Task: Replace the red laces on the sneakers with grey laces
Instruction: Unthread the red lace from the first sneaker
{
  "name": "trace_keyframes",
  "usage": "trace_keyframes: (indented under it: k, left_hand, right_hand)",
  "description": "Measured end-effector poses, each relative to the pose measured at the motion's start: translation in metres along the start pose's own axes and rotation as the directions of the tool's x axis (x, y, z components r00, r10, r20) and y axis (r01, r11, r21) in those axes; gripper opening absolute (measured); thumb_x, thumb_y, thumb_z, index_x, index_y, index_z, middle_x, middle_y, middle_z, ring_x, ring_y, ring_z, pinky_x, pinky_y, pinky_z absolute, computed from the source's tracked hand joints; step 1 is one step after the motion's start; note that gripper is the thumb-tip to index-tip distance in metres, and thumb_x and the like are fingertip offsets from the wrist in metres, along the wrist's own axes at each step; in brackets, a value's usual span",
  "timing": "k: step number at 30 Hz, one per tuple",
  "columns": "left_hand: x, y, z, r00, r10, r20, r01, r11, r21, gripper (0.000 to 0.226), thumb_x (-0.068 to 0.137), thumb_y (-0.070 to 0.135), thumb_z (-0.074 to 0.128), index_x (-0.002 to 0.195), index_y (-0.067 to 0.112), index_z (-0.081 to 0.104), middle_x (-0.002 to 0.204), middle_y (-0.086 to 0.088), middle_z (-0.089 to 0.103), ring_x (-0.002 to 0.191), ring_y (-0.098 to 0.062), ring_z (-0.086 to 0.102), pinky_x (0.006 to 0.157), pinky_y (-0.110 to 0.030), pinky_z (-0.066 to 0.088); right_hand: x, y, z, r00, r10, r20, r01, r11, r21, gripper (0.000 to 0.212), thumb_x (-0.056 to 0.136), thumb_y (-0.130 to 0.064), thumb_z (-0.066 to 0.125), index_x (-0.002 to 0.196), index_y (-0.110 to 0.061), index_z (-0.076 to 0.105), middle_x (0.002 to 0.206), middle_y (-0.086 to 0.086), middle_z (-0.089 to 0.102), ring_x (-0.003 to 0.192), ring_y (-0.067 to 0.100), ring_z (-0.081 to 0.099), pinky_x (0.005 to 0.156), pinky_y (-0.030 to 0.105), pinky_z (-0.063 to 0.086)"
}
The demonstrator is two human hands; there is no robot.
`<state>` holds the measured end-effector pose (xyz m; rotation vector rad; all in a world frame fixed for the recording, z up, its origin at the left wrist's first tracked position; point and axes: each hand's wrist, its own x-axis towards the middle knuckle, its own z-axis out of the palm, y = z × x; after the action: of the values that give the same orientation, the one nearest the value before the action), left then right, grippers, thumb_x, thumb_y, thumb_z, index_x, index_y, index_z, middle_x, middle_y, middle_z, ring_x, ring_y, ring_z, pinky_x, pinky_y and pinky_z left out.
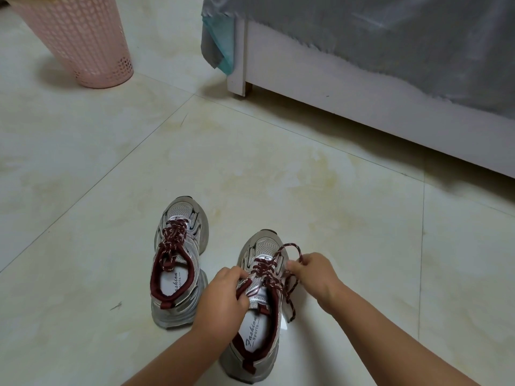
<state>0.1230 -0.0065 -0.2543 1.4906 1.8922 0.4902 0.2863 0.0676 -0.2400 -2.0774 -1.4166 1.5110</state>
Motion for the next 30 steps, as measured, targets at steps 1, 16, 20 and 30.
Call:
trace_keyframes:
  k: [1, 16, 20, 30]
  left_hand:
    - [0.000, 0.000, 0.000, 1.000, 0.000, -0.002, 0.000, 1.000, -0.002, 0.029, 0.082, 0.007, 0.052, 0.107, 0.023, 0.055, 0.103, 0.010, 0.053, 0.084, -0.004, 0.051, 0.072, -0.013, 0.036]
    - [0.000, 0.000, 0.000, 1.000, -0.005, -0.020, 0.005, 1.000, -0.005, 0.029, 0.081, 0.008, 0.055, 0.106, 0.024, 0.056, 0.102, 0.012, 0.053, 0.083, -0.002, 0.051, 0.073, -0.012, 0.036]
    - [0.000, 0.000, 0.001, 1.000, -0.015, -0.012, 0.015, 1.000, -0.019, 0.028, 0.082, 0.008, 0.055, 0.105, 0.024, 0.055, 0.102, 0.011, 0.054, 0.083, -0.004, 0.054, 0.074, -0.017, 0.042]
    - [0.000, -0.001, 0.002, 1.000, -0.008, -0.022, 0.008, 1.000, -0.008, 0.029, 0.081, 0.009, 0.055, 0.106, 0.024, 0.055, 0.101, 0.012, 0.052, 0.082, -0.003, 0.052, 0.072, -0.012, 0.035]
  right_hand:
    - [0.002, 0.000, -0.003, 0.997, -0.001, -0.077, 0.002, 1.000, 0.009, 0.027, 0.090, -0.019, 0.057, 0.068, -0.006, 0.050, 0.063, 0.006, 0.044, 0.061, 0.019, 0.040, 0.061, 0.027, 0.033]
    - [-0.001, 0.002, 0.007, 0.999, 0.017, 0.038, -0.021, 0.992, 0.124, 0.023, 0.088, -0.011, 0.060, 0.066, -0.006, 0.053, 0.059, 0.005, 0.046, 0.054, 0.014, 0.040, 0.057, 0.026, 0.035]
    - [0.006, 0.005, -0.002, 0.971, 0.035, -0.238, -0.005, 0.992, 0.124, 0.034, 0.090, -0.014, 0.053, 0.058, -0.011, 0.039, 0.059, 0.005, 0.040, 0.063, 0.024, 0.040, 0.067, 0.034, 0.037]
    - [-0.010, 0.001, 0.011, 0.964, 0.083, 0.252, -0.131, 0.975, 0.180, 0.039, 0.086, -0.013, 0.065, 0.059, -0.015, 0.036, 0.059, 0.007, 0.046, 0.049, 0.013, 0.043, 0.045, 0.018, 0.040]
